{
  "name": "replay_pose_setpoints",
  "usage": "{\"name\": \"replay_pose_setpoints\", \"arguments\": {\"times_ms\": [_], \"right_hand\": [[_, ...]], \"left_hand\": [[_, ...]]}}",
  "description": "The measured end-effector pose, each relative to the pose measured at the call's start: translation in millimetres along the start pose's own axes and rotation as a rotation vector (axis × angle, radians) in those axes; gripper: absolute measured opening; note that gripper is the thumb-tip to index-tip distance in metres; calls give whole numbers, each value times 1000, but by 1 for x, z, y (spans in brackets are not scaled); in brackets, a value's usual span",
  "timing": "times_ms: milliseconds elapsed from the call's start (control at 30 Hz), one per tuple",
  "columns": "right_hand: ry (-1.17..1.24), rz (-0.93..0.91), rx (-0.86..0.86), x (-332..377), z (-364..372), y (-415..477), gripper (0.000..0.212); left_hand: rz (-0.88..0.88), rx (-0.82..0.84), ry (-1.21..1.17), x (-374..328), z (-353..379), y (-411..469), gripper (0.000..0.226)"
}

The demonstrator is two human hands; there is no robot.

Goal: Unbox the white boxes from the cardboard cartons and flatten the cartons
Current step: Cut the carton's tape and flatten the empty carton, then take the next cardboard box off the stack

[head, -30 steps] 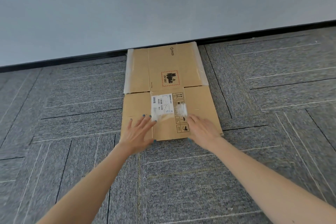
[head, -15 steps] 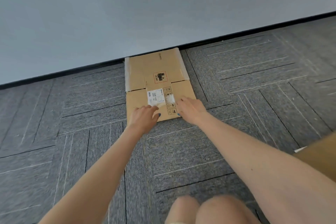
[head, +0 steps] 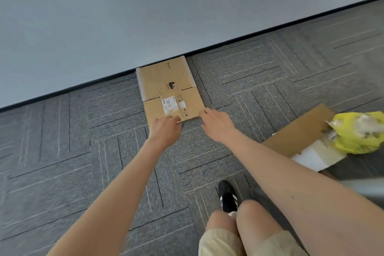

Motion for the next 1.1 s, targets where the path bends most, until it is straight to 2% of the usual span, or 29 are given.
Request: {"name": "replay_pose_setpoints", "arguments": {"times_ms": [400, 567, 833, 1100], "right_hand": [[64, 165, -84, -13, -164, -183, 29], [99, 271, -105, -35, -214, -258, 27], [131, 522, -155, -101, -252, -407, 21], [114, 793, -266, -166, -282, -575, 28]], "left_hand": [[177, 69, 3, -109, -136, -125, 35], [272, 18, 6, -172, -189, -167, 33], [450, -3, -47, -305, -236, -227, 34], [639, -12, -72, -457, -259, -292, 38]]}}
Point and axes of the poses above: each hand's wrist, its own y-axis towards the middle knuckle, its own z-axis out of the palm, x = y × z, the point moved 2 cm from there along y, towards the middle knuckle
